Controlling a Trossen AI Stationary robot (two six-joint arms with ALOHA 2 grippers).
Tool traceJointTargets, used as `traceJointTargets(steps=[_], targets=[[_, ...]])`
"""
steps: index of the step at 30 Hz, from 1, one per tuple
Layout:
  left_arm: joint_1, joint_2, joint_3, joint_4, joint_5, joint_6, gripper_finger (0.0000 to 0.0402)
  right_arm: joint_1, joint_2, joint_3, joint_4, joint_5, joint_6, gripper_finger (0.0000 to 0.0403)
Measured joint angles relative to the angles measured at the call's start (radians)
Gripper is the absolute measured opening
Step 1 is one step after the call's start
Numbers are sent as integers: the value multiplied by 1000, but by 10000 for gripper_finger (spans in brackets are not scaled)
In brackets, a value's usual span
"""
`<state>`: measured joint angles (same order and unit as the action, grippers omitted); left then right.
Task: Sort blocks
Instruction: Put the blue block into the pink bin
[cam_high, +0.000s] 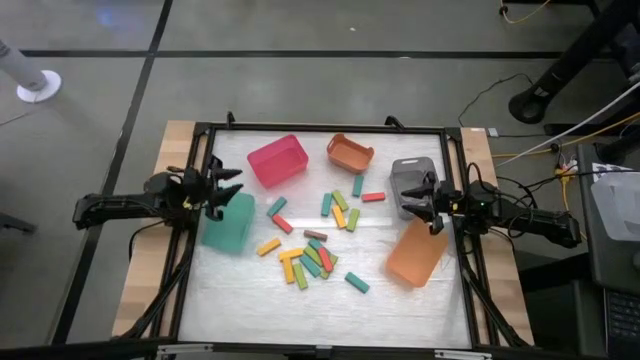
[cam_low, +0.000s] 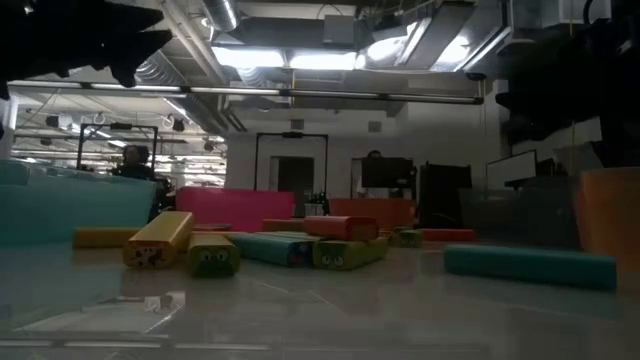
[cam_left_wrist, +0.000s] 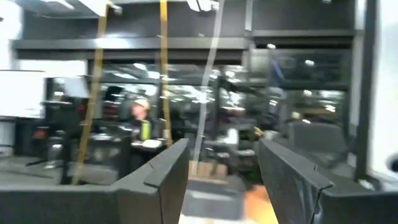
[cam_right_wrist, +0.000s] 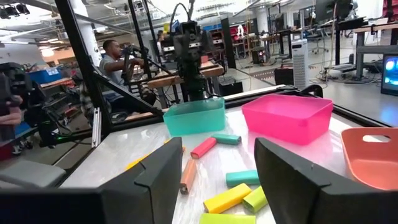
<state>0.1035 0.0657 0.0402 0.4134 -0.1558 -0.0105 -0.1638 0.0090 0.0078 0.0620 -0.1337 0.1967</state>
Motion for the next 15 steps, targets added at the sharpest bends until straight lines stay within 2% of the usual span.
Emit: traceJointTargets(steps=[4,7,15], targets=[[29,57,93,-108,-26,-32,180,0,0,0,0,41,0,202],[56,152,202,-233,-35,-58,180,0,0,0,0,54,0,202],[135,577,532,-666,-44,-188,180,0,0,0,8,73,0,202]])
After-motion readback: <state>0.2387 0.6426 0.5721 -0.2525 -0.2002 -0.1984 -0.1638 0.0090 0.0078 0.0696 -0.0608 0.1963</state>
